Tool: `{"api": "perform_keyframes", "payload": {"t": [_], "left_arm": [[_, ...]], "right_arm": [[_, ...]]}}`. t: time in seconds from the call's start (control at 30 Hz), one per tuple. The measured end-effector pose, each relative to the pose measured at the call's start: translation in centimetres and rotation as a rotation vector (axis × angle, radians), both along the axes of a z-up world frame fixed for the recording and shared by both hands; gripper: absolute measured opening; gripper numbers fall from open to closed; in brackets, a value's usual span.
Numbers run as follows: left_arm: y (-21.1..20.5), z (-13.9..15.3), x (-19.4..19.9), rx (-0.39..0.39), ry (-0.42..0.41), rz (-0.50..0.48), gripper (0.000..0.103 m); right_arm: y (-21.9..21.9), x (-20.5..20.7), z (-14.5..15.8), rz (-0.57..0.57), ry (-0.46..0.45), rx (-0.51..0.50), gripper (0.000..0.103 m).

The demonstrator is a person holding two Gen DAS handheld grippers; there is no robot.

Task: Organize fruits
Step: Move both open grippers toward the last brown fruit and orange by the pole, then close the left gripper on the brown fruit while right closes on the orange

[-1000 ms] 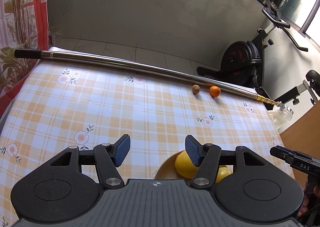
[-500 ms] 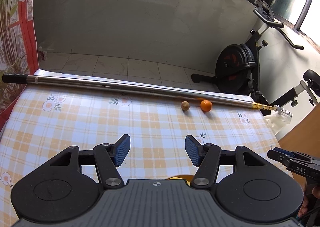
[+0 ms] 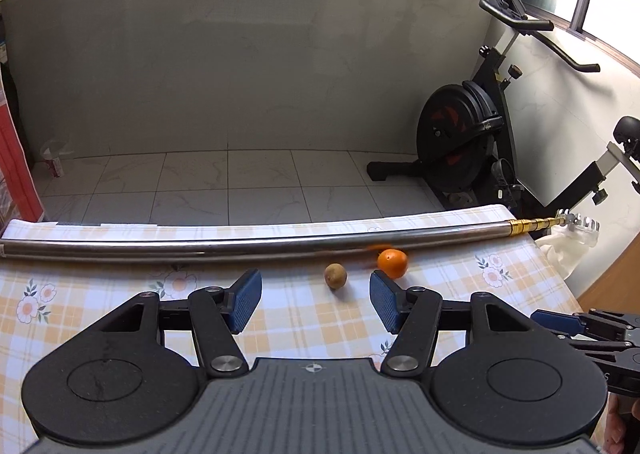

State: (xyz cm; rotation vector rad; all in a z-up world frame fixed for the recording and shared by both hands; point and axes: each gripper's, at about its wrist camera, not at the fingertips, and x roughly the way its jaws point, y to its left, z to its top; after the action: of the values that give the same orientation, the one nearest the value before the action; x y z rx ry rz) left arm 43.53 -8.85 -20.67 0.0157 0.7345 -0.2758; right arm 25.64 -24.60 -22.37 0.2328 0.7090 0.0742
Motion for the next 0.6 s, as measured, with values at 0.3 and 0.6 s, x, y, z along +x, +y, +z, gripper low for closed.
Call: {"api": "perform_keyframes", "payload": {"t": [0.3, 0.6], "left_arm": [[-4.0, -5.9, 5.6, 0.051, 0.007, -0.035, 0.057], [-5.2, -9.5, 9.1, 0.060, 0.041, -0.098, 0.053]], "right_arm": [[-1.7, 3.7, -2.3, -0.043, 0.008, 0.055, 0.040], [-3.3, 5.7, -4.5, -0.090, 0.031, 0.127, 0.040]]}}
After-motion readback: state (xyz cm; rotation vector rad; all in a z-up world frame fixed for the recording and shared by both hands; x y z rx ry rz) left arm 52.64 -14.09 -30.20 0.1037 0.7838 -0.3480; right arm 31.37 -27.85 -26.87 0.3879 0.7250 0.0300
